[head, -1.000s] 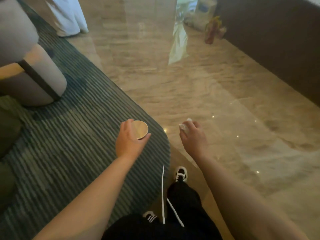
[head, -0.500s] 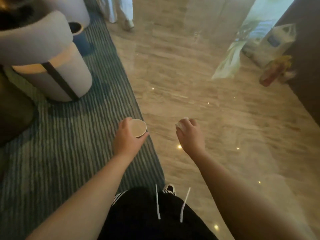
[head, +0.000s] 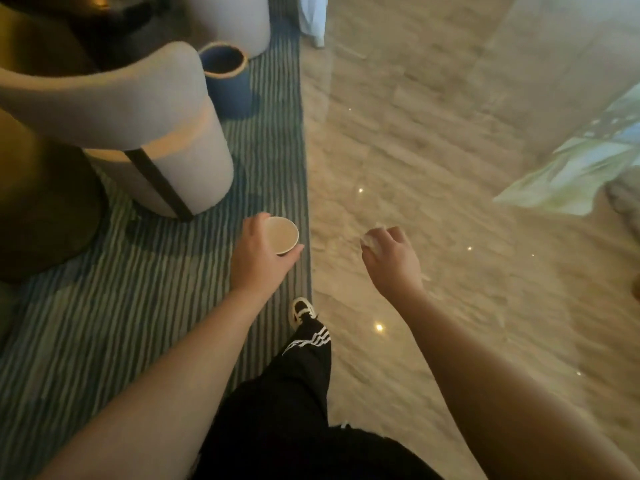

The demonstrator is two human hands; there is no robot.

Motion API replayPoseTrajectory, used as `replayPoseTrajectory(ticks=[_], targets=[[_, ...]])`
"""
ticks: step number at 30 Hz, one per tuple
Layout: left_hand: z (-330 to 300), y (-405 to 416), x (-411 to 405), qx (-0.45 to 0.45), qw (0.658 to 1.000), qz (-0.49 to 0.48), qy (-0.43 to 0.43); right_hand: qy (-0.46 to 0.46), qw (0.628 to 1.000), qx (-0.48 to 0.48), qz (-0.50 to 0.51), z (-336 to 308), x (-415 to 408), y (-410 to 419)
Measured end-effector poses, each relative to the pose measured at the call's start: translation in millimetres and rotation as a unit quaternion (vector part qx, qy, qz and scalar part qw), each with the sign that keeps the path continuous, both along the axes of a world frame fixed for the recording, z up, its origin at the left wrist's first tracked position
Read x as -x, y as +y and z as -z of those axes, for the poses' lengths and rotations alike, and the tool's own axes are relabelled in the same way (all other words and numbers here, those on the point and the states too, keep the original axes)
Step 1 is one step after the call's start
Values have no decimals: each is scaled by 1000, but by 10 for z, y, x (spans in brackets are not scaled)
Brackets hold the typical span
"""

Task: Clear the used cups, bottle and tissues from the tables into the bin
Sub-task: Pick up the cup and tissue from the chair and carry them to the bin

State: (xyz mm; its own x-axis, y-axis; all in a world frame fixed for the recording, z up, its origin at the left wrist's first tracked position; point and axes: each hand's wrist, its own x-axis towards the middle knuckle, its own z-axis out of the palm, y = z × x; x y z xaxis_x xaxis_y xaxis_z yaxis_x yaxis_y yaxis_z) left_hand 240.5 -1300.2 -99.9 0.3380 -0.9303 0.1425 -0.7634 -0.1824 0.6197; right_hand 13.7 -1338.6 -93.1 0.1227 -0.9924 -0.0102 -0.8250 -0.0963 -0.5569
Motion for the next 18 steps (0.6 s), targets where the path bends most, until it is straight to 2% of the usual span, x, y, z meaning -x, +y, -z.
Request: replayPoseTrajectory(ticks=[5,9,16,18], targets=[[-300,-1626,-364,5,1000,-18,2,15,1000,14,-18,-282,-314,-1734],[-548,-2700,-525,26,999,-18,6,-2,1000,23,-7,-449,-500,-2818],[-372,-4442,-774,30,999,-43,17,-15,999,8,-29,-303,-878,-4715],[-275,-5091,-905,32,998,-58,18,-17,998,11,-57,-242,-995,-5472]])
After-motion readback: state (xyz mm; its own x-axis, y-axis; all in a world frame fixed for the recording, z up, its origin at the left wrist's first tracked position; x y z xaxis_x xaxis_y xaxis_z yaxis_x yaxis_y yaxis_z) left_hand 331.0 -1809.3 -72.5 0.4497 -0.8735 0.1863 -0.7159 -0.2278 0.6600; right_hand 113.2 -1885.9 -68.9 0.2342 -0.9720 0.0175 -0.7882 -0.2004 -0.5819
